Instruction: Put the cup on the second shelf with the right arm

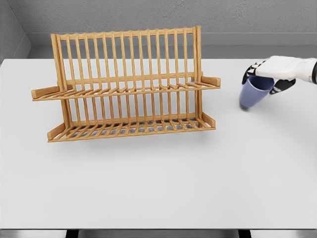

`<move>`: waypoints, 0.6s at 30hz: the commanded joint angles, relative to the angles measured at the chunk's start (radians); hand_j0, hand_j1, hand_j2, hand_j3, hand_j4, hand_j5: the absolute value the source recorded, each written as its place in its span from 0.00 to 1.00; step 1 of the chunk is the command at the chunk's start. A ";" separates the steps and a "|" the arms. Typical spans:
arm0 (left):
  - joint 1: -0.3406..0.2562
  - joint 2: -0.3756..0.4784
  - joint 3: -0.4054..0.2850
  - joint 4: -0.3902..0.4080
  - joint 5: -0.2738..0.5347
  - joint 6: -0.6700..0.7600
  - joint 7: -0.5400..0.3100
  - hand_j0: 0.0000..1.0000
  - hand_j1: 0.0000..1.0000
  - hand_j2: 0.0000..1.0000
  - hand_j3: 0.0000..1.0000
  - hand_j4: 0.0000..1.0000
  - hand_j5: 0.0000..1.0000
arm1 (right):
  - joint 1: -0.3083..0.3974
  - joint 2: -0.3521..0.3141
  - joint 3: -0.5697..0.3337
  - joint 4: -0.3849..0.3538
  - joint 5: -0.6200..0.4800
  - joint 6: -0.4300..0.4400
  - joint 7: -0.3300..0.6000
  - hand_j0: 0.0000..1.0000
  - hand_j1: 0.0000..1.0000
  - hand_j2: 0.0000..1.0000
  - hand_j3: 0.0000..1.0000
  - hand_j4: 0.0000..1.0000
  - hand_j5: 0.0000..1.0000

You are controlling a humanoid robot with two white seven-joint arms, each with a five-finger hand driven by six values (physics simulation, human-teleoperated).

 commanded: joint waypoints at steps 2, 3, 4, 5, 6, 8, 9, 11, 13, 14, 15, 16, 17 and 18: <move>0.000 0.000 -0.001 0.000 0.000 0.000 0.000 1.00 1.00 1.00 1.00 1.00 1.00 | 0.002 -0.003 -0.039 -0.005 -0.007 0.003 0.000 0.60 0.60 0.60 0.60 0.60 0.60; 0.000 0.000 -0.001 0.000 0.000 0.000 0.000 1.00 1.00 1.00 1.00 1.00 1.00 | 0.002 -0.004 -0.045 -0.007 -0.007 0.003 0.000 0.60 0.60 0.60 0.60 0.60 0.60; 0.000 0.000 0.000 0.000 0.000 0.000 0.000 1.00 1.00 1.00 1.00 1.00 1.00 | 0.002 -0.004 -0.047 -0.007 -0.007 0.003 0.000 0.60 0.60 0.60 0.60 0.60 0.60; 0.000 0.000 0.000 0.000 0.000 0.000 0.000 1.00 1.00 1.00 1.00 1.00 1.00 | 0.000 -0.004 -0.048 -0.007 -0.007 0.003 0.000 0.60 0.60 0.60 0.60 0.60 0.60; 0.000 0.000 0.000 0.000 0.000 0.000 0.000 1.00 1.00 1.00 1.00 1.00 1.00 | 0.000 -0.004 -0.065 -0.008 -0.007 0.003 0.000 0.60 0.60 0.60 0.60 0.60 0.60; 0.000 0.000 0.000 0.000 0.000 0.000 0.000 1.00 1.00 1.00 1.00 1.00 1.00 | -0.002 -0.006 -0.090 -0.008 -0.007 0.003 0.000 0.60 0.60 0.60 0.60 0.60 0.60; 0.000 0.000 0.000 0.000 0.000 0.000 0.000 1.00 1.00 1.00 1.00 1.00 1.00 | -0.002 -0.007 -0.102 -0.020 -0.007 0.003 0.000 0.60 0.60 0.60 0.60 0.60 0.60; 0.000 0.000 0.000 0.000 0.000 0.000 0.000 1.00 1.00 1.00 1.00 1.00 1.00 | -0.003 -0.011 -0.105 -0.042 -0.007 0.003 0.000 0.60 0.60 0.60 0.60 0.60 0.60; 0.000 0.000 0.000 0.000 0.000 0.000 0.000 1.00 1.00 1.00 1.00 1.00 1.00 | -0.009 -0.011 -0.122 -0.043 -0.007 0.003 0.000 0.60 0.60 0.60 0.60 0.60 0.60; 0.000 0.000 -0.001 0.000 0.000 0.000 0.000 1.00 1.00 1.00 1.00 1.00 1.00 | -0.014 -0.012 -0.133 -0.045 -0.007 0.003 0.000 0.60 0.60 0.60 0.60 0.60 0.60; 0.000 0.000 -0.001 0.000 0.000 0.000 0.000 1.00 1.00 1.00 1.00 1.00 1.00 | -0.015 -0.012 -0.133 -0.048 -0.007 0.003 0.000 0.60 0.60 0.60 0.60 0.60 0.60; 0.000 0.000 -0.001 0.000 0.000 0.000 0.000 1.00 1.00 1.00 1.00 1.00 1.00 | -0.017 -0.014 -0.136 -0.063 -0.007 0.003 0.002 0.60 0.60 0.60 0.60 0.60 0.60; 0.000 0.000 -0.001 0.000 0.000 0.000 0.000 1.00 1.00 1.00 1.00 1.00 1.00 | -0.018 -0.020 -0.146 -0.086 -0.007 0.003 0.002 0.60 0.60 0.60 0.60 0.60 0.60; 0.000 0.000 0.000 0.000 0.000 0.000 0.000 1.00 1.00 1.00 1.00 1.00 1.00 | -0.018 -0.020 -0.154 -0.091 -0.007 0.003 0.025 0.60 0.60 0.60 0.60 0.60 0.60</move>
